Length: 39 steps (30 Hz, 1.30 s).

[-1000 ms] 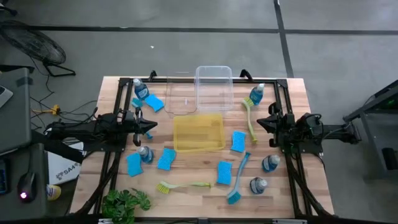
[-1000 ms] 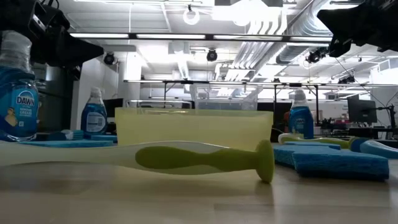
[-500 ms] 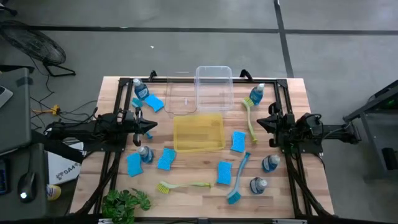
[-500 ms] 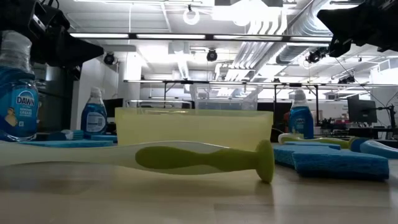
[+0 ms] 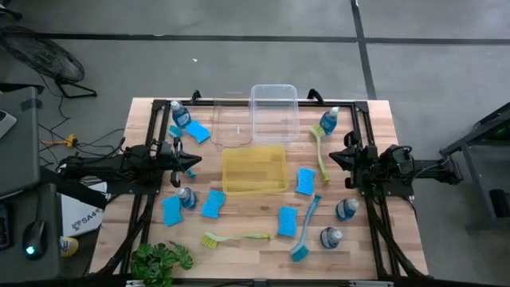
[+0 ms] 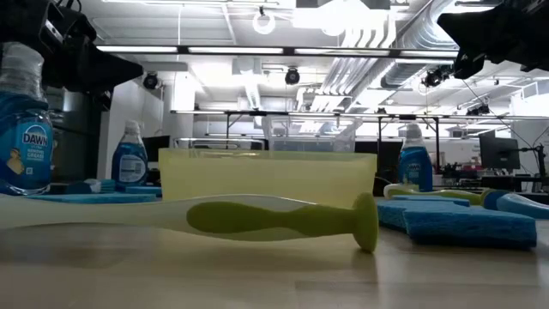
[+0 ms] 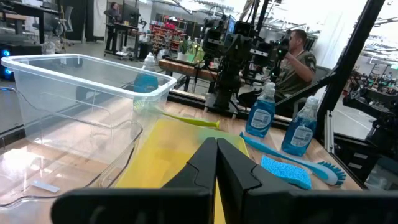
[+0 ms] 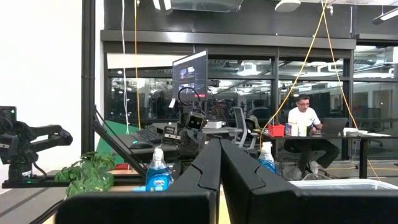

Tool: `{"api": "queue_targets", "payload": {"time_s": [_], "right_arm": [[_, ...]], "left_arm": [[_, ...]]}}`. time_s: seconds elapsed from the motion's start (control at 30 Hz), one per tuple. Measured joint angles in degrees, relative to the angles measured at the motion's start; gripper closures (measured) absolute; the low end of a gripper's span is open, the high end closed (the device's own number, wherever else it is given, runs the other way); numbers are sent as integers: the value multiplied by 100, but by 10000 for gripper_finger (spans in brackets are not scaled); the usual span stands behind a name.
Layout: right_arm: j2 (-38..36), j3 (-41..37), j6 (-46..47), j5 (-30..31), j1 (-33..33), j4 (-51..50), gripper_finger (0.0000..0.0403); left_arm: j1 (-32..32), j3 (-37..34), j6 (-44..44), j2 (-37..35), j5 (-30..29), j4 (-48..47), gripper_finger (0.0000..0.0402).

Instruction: Pick & Place Kitchen Sink Supplies

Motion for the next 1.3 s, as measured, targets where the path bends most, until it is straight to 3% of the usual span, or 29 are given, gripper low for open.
{"api": "queue_targets", "payload": {"time_s": [0.73,0.9,1.13,1.3], "right_arm": [[0,0,11,0,1,59,402],[-1,36,1037,2,1,41,402],[14,861,1372,737,-100,-1422,402],[209,1707,2088,1793,-273,-3105,402]], "left_arm": [[2,0,0,-2,-2,2,400],[1,0,-1,0,-1,2,400],[2,0,-2,0,-2,1,400],[0,0,-1,0,0,0,400]]}}
